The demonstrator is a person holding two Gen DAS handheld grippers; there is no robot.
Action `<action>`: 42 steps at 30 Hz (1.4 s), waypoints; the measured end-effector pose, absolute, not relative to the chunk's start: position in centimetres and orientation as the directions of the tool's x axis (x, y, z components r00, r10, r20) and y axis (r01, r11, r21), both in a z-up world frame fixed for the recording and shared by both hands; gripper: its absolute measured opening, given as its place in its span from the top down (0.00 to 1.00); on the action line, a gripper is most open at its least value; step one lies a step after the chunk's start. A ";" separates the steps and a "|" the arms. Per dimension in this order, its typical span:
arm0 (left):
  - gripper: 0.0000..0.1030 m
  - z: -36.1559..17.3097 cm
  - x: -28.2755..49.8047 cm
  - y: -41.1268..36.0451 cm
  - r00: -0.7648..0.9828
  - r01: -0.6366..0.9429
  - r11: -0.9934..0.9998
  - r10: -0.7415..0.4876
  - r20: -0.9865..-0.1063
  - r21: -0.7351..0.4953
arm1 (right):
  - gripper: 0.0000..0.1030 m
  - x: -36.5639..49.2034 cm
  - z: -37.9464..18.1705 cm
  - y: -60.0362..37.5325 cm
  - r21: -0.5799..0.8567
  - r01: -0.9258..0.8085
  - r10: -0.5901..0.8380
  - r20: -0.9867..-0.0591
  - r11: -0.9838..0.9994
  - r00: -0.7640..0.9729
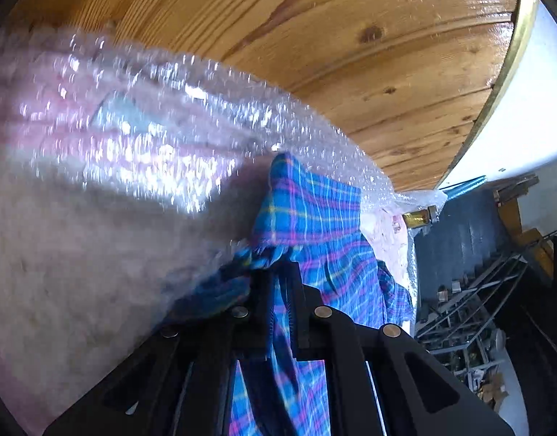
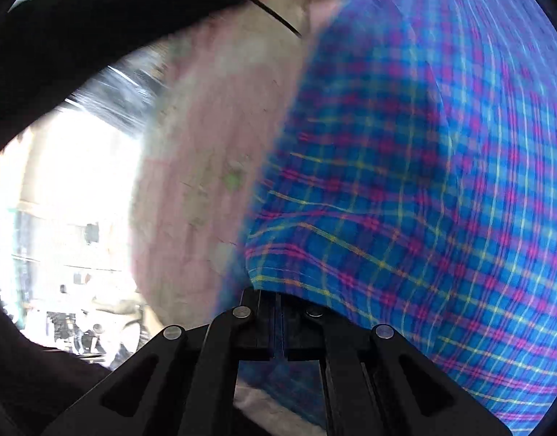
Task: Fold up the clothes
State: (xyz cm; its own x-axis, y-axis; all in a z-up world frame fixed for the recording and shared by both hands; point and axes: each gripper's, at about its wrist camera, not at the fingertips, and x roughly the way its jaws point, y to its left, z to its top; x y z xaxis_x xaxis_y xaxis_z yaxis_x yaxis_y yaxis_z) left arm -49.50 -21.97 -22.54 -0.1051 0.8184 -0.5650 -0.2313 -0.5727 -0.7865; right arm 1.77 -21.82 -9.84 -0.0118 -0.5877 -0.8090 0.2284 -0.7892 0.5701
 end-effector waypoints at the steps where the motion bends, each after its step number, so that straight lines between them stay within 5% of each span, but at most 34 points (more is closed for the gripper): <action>1: 0.93 -22.4 -49.6 -22.1 -0.108 -0.235 -0.579 0.814 -0.571 -0.781 | 0.99 2.0 -10.9 -22.0 0.563 0.217 -0.574 -0.819 -0.798 0.011; 6: 0.92 -21.4 -49.8 -22.6 -0.108 -0.243 -0.595 0.801 -0.589 -0.766 | 0.98 3.0 -13.3 -22.5 0.532 0.168 -0.531 -0.845 -0.830 0.057; 12: 0.89 -17.2 -44.7 -25.4 -0.195 -0.276 -0.570 0.821 -0.536 -0.774 | 0.89 2.8 -7.9 -18.8 0.524 0.167 -0.546 -0.828 -0.835 -0.128; 14: 0.89 -15.0 -39.9 -26.9 -0.206 -0.336 -0.579 0.815 -0.542 -0.743 | 0.80 2.2 -7.7 -17.0 0.507 0.125 -0.522 -0.833 -0.853 -0.185; 20: 0.87 -13.4 -22.3 -28.9 -0.054 -0.463 -0.570 0.783 -0.620 -0.679 | 0.78 1.5 -10.1 -16.0 0.525 0.144 -0.542 -0.827 -0.839 -0.146; 25: 0.84 -16.8 -11.6 -30.1 0.003 -0.338 -0.635 0.737 -0.676 -0.695 | 0.75 4.0 -10.8 -18.2 0.516 0.279 -0.548 -0.835 -0.810 -0.048; 29: 0.83 -18.9 -5.7 -30.4 -0.005 -0.283 -0.734 0.645 -0.764 -0.618 | 0.75 5.6 -11.9 -15.8 0.492 0.245 -0.518 -0.854 -0.835 -0.051; 42: 0.80 -19.8 6.9 -38.0 -0.219 0.021 -0.811 0.566 -0.795 -0.584 | 0.72 10.1 -12.6 -6.8 0.492 0.056 -0.495 -0.861 -0.869 -0.117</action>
